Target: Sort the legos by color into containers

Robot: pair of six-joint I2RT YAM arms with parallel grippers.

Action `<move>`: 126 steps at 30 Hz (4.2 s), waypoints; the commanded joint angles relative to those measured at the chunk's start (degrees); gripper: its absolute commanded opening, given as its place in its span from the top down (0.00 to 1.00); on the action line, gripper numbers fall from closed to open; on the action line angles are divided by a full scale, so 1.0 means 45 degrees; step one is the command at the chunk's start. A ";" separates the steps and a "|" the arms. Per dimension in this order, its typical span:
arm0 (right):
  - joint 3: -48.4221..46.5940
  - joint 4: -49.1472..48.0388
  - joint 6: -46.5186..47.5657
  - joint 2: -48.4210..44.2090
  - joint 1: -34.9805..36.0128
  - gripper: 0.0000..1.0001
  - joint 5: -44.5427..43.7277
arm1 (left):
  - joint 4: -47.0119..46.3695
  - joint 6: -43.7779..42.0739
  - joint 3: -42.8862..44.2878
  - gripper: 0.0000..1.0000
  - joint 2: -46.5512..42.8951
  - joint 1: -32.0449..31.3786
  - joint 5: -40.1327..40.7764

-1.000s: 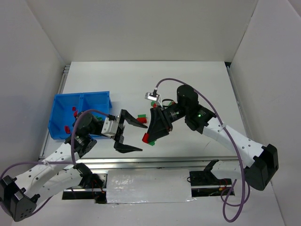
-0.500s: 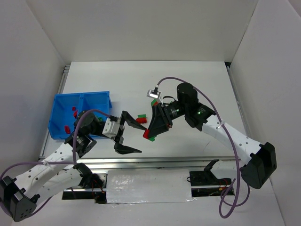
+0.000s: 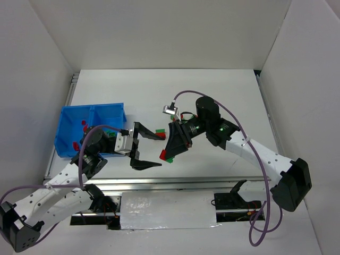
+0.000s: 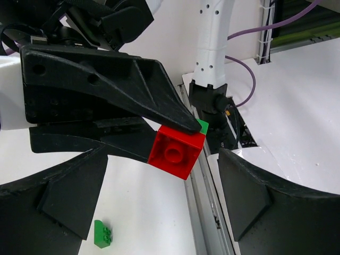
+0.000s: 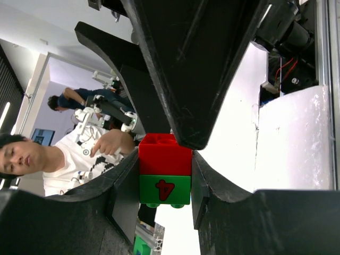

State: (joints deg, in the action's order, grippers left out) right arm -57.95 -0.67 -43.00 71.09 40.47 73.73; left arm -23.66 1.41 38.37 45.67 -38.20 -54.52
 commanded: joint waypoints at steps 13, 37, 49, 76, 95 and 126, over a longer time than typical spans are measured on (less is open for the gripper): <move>-0.0500 -0.1103 -0.0503 0.0608 0.0070 1.00 -0.0018 | -0.0817 -0.0411 0.0536 0.31 0.0652 -0.0106 -0.1361; 0.2505 -0.4325 -0.1734 -0.1870 -0.1667 0.00 -0.3818 | 0.0532 0.0135 0.0441 1.00 0.0224 -0.0126 0.2130; 0.4922 -0.2088 0.1388 -0.3690 -0.1864 0.02 -2.4829 | 0.1307 0.2888 -0.0520 1.00 -0.1634 -0.0126 1.1722; 0.4305 -0.7800 -0.7182 -0.2264 -0.0185 0.20 -0.8027 | -0.1285 0.1308 -0.1222 1.00 -0.1301 -0.0145 0.5183; 0.5084 -0.9347 -0.7809 -0.1656 -0.1721 1.00 -0.6952 | 0.0428 0.1892 -0.0700 1.00 -0.1439 -0.0126 1.0814; 0.3738 -0.1473 -0.0346 -0.2908 -0.3427 1.00 -0.8202 | 1.1409 1.3455 0.3641 0.01 0.5262 1.0343 2.0788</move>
State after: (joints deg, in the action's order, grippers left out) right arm -38.28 -7.62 -47.33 57.89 24.38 35.70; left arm 27.77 58.39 54.72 71.13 7.68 37.21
